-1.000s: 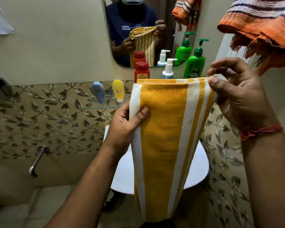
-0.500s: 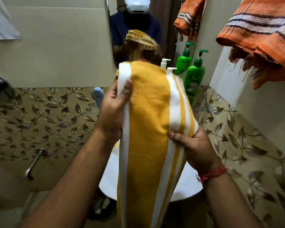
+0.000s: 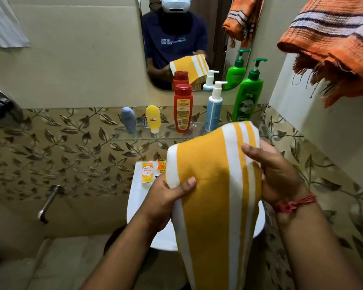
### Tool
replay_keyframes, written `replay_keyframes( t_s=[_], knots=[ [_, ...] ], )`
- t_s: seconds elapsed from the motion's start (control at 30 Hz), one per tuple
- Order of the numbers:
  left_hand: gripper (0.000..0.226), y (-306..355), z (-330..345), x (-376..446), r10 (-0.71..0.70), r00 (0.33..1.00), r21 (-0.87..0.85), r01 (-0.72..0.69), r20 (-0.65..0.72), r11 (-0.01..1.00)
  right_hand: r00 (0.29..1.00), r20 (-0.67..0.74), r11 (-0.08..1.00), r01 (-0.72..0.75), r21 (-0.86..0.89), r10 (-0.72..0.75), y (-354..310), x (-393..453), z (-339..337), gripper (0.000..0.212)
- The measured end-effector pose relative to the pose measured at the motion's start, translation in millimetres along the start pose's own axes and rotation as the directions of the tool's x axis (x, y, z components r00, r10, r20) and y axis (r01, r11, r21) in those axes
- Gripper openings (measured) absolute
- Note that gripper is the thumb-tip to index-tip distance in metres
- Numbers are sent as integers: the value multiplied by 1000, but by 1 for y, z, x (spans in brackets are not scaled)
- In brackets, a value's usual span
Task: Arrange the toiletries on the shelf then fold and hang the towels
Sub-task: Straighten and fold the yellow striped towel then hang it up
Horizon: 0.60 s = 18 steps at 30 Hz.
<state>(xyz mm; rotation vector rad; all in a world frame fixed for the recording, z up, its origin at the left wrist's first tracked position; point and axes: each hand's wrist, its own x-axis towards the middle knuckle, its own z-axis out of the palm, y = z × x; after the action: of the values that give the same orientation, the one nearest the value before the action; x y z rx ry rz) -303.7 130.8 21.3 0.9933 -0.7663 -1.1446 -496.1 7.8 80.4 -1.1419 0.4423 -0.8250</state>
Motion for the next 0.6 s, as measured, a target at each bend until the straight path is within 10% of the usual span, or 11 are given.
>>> replay_keyframes(
  t_s=[0.13,0.4,0.6],
  knots=[
    [33,30,19,7,63,995,-65,-68,-83,996,980,167,993,-116,32,109,22,-16,-19,90],
    [37,52,-7,13,3,1000,98,-5,15,995,996,-81,1000,24,-15,-25,40,-20,6,34],
    [51,33,-20,6,-45,997,214,31,63,976,987,-123,994,-102,32,105,28,-20,9,42]
  ],
)
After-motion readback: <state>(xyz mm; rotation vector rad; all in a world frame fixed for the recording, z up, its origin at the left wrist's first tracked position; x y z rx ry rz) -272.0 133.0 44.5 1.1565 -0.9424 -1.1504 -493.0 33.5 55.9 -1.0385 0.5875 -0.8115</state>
